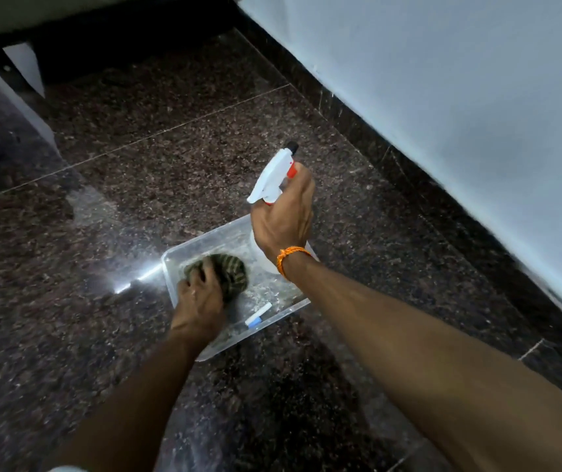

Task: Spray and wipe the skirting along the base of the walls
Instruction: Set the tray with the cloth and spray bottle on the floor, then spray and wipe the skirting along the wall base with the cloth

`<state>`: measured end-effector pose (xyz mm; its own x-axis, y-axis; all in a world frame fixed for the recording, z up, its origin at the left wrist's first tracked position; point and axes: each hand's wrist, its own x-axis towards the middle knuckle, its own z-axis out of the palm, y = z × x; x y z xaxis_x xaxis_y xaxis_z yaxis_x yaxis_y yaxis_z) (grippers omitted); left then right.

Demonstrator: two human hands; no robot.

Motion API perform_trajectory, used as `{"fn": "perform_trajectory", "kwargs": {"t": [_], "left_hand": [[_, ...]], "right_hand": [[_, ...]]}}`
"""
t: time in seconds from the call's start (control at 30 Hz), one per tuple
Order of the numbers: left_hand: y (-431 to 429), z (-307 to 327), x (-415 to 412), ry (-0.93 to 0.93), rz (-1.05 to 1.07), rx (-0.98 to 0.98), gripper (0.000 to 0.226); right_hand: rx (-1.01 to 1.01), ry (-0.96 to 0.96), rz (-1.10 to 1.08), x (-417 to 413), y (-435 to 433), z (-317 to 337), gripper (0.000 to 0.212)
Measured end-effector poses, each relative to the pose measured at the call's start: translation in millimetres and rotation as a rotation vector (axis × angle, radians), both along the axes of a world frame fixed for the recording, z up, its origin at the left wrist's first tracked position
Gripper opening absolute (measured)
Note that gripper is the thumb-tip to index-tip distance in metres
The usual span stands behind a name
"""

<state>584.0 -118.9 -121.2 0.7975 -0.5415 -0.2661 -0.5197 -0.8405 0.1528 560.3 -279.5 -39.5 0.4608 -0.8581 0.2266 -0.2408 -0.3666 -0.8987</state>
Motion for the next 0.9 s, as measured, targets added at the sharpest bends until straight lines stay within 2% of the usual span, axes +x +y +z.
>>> {"fn": "perform_trajectory", "kwargs": {"t": [0.07,0.13,0.23,0.27,0.3,0.37,0.43,0.5,0.57,0.6,0.67,0.83,0.9], "left_hand": [[7.1,8.2,10.2,0.067,0.048,-0.014,0.084],[-6.0,23.1,16.5,0.041,0.034,-0.094,0.061],[-25.1,47.6,32.1,0.041,0.137,-0.207,0.027],[-23.9,44.6,42.5,0.113,0.193,-0.207,0.019],[-40.9,62.3,46.0,0.176,0.217,-0.251,0.019],[-76.6,97.2,46.2,0.279,0.347,-0.418,0.034],[-117.1,145.9,25.4,0.402,0.481,-0.592,0.030],[-154.7,173.4,9.5,0.497,0.596,-0.711,0.028],[-175.8,158.9,9.2,0.632,0.681,-0.839,0.030],[-187.8,132.1,28.5,0.660,0.695,-0.874,0.040],[-203.9,98.9,47.6,0.623,0.747,-0.858,0.047],[-236.6,96.8,10.3,0.600,0.670,-0.763,0.052],[-247.3,88.4,0.8,0.633,0.654,-0.812,0.043]], "right_hand": [[-0.108,0.038,0.114,-17.4,-12.7,14.6,0.060],[-0.188,0.098,0.194,-52.3,-46.8,36.1,0.055],[-0.141,0.203,0.196,-99.8,-81.9,47.0,0.052],[-0.100,0.257,0.179,-111.2,-82.7,37.6,0.049],[-0.070,0.296,0.138,-128.8,-95.4,44.3,0.047],[0.006,0.380,0.088,-148.0,-107.3,50.0,0.046],[0.076,0.439,0.049,-170.2,-118.7,61.6,0.048],[0.126,0.520,0.032,-185.9,-129.3,66.4,0.040],[0.170,0.608,0.082,-204.8,-131.4,65.1,0.038],[0.171,0.622,0.083,-208.6,-132.3,62.7,0.038],[0.160,0.617,0.094,-205.4,-134.7,65.9,0.037],[0.102,0.604,0.078,-192.0,-147.6,38.8,0.033],[0.076,0.612,0.098,-193.0,-148.3,36.6,0.035]]}}
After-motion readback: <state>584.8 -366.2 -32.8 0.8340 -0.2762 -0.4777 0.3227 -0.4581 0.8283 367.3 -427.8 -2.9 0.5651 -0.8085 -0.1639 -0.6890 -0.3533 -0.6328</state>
